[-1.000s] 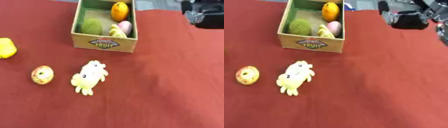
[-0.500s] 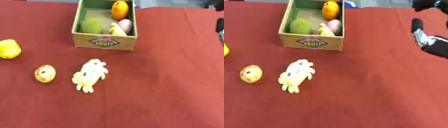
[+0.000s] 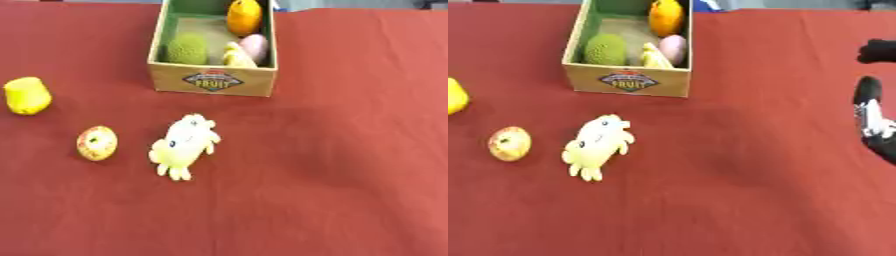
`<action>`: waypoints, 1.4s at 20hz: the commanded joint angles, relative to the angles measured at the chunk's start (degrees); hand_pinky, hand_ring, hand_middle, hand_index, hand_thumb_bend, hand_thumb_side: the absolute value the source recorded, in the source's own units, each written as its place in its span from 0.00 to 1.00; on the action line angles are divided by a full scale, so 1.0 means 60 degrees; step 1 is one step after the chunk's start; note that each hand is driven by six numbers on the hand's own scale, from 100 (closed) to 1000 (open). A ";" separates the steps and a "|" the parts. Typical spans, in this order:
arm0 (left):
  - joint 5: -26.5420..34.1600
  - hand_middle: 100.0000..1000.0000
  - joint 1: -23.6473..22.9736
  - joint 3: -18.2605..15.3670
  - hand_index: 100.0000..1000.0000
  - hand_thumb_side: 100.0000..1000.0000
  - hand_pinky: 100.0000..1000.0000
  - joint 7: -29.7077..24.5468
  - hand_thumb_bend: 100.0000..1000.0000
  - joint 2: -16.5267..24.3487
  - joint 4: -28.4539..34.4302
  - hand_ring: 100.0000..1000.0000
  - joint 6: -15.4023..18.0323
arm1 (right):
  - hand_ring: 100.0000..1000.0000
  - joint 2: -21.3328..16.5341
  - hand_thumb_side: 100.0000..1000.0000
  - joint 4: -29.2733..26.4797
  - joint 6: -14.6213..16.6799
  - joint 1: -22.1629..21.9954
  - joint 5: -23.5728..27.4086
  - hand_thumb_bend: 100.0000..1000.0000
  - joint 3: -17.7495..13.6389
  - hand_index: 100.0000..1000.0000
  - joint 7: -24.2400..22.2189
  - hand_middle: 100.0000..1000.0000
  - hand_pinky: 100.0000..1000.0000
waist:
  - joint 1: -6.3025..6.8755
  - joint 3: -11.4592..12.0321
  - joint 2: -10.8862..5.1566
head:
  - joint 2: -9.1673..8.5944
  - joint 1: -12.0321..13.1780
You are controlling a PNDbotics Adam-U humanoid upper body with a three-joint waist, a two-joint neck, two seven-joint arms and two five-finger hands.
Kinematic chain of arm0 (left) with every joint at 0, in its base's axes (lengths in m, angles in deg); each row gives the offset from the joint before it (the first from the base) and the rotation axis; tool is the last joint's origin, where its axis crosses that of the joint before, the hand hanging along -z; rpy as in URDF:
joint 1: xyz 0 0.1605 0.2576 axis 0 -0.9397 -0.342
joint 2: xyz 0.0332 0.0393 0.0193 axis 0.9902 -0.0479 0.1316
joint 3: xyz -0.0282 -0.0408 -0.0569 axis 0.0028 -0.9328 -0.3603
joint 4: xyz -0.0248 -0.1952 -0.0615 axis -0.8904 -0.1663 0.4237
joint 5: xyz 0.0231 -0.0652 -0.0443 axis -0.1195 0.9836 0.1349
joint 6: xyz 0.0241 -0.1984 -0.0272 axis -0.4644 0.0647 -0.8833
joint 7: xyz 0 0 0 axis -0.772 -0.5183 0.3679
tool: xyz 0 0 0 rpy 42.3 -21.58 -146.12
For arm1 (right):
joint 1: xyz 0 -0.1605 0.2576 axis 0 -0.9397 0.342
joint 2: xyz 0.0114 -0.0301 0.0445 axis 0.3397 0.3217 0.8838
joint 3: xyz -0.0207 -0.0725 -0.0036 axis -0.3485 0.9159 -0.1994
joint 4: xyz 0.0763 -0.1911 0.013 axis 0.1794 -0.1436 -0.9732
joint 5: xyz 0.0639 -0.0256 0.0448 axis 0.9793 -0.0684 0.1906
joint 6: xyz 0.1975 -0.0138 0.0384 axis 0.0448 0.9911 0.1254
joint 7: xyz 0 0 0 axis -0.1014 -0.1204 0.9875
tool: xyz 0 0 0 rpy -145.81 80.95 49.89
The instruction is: Pick up objects on the table and place them in the box.
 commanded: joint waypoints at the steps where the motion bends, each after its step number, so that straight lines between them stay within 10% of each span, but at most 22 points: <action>1: -0.0526 0.72 0.0400 0.0131 0.89 0.33 0.88 -0.1040 0.03 0.0878 -0.0741 0.78 0.0074 | 0.66 0.0127 0.56 -0.0136 0.0196 -0.0078 0.0242 0.00 0.0006 0.80 0.0035 0.66 0.77 | 0.0046 -0.0039 -0.0190 | 0.0063 0.0120; 12: -0.1652 0.78 0.2185 0.1269 0.90 0.35 0.89 -0.5545 0.16 0.1406 -0.3310 0.84 0.0904 | 0.65 0.0656 0.57 -0.0136 0.0273 -0.0336 0.0454 0.00 -0.0001 0.79 -0.0098 0.65 0.77 | 0.0181 -0.0241 -0.0163 | 0.0032 0.0294; 22: -0.2623 0.79 0.3515 0.2827 0.91 0.40 0.88 -0.6704 0.25 0.0906 -0.4897 0.84 0.1903 | 0.64 0.0613 0.57 -0.0136 0.0086 -0.0348 0.0091 0.00 0.0036 0.78 0.0201 0.65 0.77 | 0.0479 -0.0258 0.0005 | -0.0058 0.0329; 28: -0.2932 0.78 0.4335 0.3208 0.89 0.00 0.88 -0.7105 0.35 0.0309 -0.5409 0.84 0.2297 | 0.64 0.0692 0.58 -0.0136 0.0039 -0.0243 0.0094 0.00 0.0105 0.78 0.0222 0.64 0.77 | 0.0461 -0.0281 0.0094 | -0.0144 0.0478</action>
